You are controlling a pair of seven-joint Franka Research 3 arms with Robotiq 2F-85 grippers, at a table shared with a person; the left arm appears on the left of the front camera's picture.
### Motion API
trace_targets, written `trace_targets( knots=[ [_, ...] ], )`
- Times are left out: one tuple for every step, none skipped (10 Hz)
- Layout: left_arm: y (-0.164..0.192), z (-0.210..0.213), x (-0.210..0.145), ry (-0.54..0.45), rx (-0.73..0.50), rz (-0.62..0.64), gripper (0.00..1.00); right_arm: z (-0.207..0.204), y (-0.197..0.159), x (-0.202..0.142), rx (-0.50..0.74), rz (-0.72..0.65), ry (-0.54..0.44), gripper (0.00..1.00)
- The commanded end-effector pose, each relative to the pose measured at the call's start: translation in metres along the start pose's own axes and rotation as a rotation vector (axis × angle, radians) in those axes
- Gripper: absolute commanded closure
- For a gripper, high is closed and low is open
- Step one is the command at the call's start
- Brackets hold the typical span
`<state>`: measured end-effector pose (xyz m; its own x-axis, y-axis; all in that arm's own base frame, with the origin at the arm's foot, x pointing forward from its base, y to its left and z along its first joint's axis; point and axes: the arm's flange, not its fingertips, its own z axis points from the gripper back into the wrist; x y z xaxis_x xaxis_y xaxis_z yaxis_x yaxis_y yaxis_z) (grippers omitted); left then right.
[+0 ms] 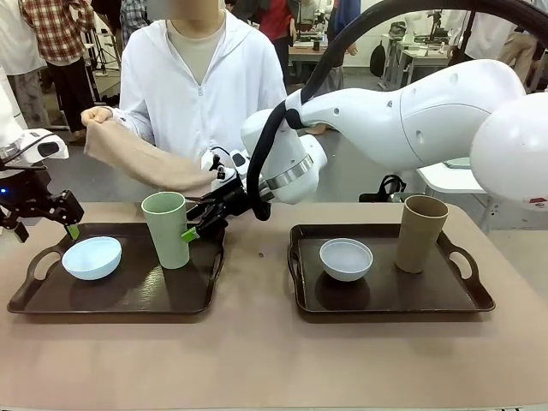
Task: Set up a tray with a mat and arrange the tableware.
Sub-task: Pick up the Picnic Bowl and Reusable plastic cup from the Handle tray in front of the human's position and hold them in the air.
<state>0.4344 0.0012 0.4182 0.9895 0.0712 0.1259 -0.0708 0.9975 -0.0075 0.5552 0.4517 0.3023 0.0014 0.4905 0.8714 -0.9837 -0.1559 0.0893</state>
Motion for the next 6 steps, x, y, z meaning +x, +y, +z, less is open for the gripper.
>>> trace_targets(
  knots=[
    [0.0,-0.009,0.004,-0.006,0.039,0.021,0.0,-0.005,-0.001,-0.009,0.022,0.009,-0.031,0.0],
    [-0.001,-0.012,0.006,-0.003,0.041,0.022,0.0,-0.011,-0.004,-0.01,0.036,0.011,-0.033,0.0],
    [-0.003,-0.016,0.011,-0.005,0.049,0.017,0.0,-0.02,-0.011,-0.009,0.045,0.02,-0.033,0.0],
    [-0.007,-0.021,0.013,-0.013,0.051,0.011,0.0,-0.028,-0.017,-0.01,0.057,0.029,-0.032,0.0],
    [-0.008,-0.025,0.014,-0.018,0.056,0.013,0.0,-0.036,-0.021,-0.01,0.072,0.037,-0.028,0.0],
    [-0.009,-0.029,0.017,-0.006,0.058,0.006,0.0,-0.042,-0.026,-0.011,0.08,0.039,-0.031,0.0]
  ],
)
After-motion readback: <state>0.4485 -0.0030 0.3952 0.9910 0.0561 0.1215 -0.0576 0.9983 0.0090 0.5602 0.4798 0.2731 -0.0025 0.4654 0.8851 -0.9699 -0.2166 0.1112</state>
